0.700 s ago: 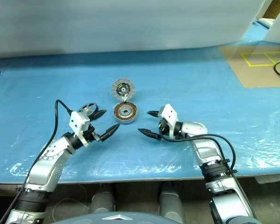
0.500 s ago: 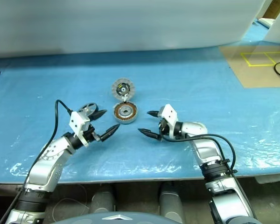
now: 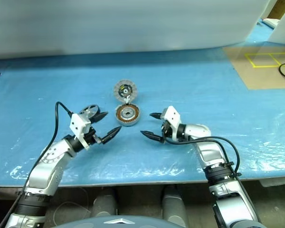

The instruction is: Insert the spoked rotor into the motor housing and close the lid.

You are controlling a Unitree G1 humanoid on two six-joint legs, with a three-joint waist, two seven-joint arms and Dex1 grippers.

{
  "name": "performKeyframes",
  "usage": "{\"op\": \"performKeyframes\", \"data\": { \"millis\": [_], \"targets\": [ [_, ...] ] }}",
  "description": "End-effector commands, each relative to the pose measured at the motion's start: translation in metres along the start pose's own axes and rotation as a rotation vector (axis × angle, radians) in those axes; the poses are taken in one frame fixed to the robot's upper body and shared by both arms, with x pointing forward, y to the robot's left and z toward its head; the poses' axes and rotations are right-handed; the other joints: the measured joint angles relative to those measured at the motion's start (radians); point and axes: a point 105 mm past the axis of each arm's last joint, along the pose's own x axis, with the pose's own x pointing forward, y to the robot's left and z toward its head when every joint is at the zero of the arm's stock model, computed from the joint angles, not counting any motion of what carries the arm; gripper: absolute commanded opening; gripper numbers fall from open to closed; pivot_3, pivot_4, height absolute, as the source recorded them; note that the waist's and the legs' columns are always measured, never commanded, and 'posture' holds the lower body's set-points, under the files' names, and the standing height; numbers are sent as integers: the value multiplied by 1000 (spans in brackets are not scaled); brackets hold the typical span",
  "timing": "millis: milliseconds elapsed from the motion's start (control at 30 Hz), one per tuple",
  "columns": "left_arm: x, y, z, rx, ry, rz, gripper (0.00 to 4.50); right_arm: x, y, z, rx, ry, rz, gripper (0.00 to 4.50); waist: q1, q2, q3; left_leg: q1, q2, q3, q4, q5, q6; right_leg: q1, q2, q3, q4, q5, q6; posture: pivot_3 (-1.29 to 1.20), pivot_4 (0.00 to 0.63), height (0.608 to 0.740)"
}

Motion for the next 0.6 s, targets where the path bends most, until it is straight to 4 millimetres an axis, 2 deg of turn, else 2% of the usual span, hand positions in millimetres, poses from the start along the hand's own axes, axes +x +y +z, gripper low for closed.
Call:
{"op": "performKeyframes", "data": {
  "millis": [33,600],
  "targets": [
    [-3,2,12,43,-34,6,4500,2,-1,12,-35,-35,6,4486,0,0,0,0,0,0,0,0,0,0,0,0,0,0,0,0,150,740],
    [-4,0,11,42,-27,2,4500,2,-1,13,-35,-38,8,4486,0,0,0,0,0,0,0,0,0,0,0,0,0,0,0,0,150,740]
  ]
}}
